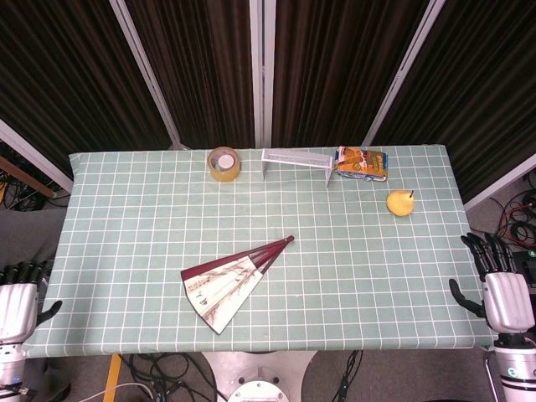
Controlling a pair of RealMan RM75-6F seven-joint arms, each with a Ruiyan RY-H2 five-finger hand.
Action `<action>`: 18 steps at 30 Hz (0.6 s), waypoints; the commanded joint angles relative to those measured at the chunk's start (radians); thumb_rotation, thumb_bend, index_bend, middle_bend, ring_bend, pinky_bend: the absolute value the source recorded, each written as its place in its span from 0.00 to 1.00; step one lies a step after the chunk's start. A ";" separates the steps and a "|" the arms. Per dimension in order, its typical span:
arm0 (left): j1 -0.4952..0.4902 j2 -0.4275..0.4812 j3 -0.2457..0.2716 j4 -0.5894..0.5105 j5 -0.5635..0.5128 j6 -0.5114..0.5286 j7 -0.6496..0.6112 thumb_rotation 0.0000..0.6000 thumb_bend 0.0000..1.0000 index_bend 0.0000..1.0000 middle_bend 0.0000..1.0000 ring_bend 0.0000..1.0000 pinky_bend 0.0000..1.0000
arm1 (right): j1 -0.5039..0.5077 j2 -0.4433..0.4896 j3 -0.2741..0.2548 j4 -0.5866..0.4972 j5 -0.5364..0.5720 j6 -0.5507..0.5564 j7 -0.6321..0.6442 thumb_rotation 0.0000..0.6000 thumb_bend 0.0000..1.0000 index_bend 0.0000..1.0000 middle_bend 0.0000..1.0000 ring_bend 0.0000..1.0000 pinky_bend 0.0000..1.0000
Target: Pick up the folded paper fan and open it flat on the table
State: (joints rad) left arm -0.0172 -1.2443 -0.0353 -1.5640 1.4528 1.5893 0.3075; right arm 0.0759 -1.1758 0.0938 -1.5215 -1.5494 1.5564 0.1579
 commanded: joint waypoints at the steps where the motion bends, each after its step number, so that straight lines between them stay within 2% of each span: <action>1: -0.011 0.045 0.024 -0.071 -0.026 -0.083 -0.048 1.00 0.09 0.14 0.16 0.08 0.09 | -0.003 0.002 -0.002 0.000 0.002 0.002 0.001 1.00 0.27 0.11 0.10 0.00 0.00; 3: -0.016 0.061 0.026 -0.086 -0.029 -0.101 -0.070 1.00 0.09 0.08 0.08 0.01 0.06 | -0.005 0.002 -0.002 -0.001 0.003 0.004 0.003 1.00 0.27 0.11 0.10 0.00 0.00; 5: -0.017 0.065 0.025 -0.089 -0.025 -0.100 -0.071 1.00 0.09 0.07 0.05 0.00 0.06 | -0.008 0.004 -0.005 -0.002 0.002 0.006 0.006 1.00 0.27 0.11 0.10 0.00 0.00; 12: -0.014 0.053 0.020 -0.081 -0.003 -0.076 -0.076 1.00 0.09 0.07 0.05 0.00 0.06 | -0.019 0.008 -0.010 0.000 -0.001 0.020 0.019 1.00 0.27 0.11 0.10 0.00 0.00; 18: -0.031 0.050 0.011 -0.099 -0.006 -0.103 -0.098 1.00 0.09 0.07 0.05 0.00 0.07 | -0.017 0.011 -0.011 0.004 -0.003 0.016 0.030 1.00 0.27 0.11 0.10 0.00 0.00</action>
State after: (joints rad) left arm -0.0402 -1.1927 -0.0186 -1.6573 1.4468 1.4941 0.2200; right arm 0.0587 -1.1654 0.0832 -1.5171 -1.5524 1.5730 0.1876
